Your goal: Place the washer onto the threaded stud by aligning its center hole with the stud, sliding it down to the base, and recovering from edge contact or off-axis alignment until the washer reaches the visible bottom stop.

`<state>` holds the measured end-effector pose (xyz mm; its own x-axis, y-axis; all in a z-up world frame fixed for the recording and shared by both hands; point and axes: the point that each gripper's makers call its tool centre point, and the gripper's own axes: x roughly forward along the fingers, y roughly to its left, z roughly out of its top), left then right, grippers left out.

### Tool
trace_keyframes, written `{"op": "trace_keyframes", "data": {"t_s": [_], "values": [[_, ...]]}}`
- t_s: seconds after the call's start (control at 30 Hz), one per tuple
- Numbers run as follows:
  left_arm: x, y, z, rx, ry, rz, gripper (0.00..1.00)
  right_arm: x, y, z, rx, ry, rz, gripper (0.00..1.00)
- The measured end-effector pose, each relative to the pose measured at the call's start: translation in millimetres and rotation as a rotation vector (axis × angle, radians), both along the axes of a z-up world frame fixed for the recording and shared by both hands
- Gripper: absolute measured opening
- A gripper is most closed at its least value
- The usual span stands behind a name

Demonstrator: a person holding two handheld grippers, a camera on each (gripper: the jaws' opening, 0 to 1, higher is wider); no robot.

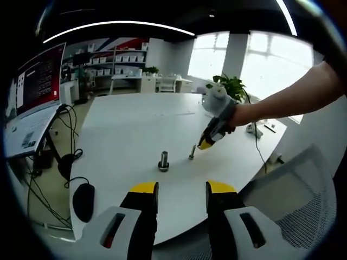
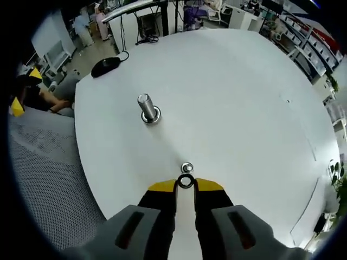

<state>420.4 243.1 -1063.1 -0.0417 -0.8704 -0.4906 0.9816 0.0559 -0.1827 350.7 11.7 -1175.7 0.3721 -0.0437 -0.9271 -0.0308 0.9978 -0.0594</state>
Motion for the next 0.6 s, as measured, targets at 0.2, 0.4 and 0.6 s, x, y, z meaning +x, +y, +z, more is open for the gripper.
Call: {"op": "trace_keyframes", "data": {"t_s": [0.2,0.4,0.6], "values": [[0.3,1,-2.1,0.004,-0.002,-0.002,0.33,7,0,2.1,-0.008,-0.011,0.016,0.14],[-0.2,0,-1.2,0.006,-0.001,-0.002,0.33,10,-3,-0.2,-0.011,0.004,0.027,0.14],[0.6,0,-1.9,0.007,-0.001,0.000,0.33,12,-6,-1.9,-0.005,0.011,0.027,0.14]]}}
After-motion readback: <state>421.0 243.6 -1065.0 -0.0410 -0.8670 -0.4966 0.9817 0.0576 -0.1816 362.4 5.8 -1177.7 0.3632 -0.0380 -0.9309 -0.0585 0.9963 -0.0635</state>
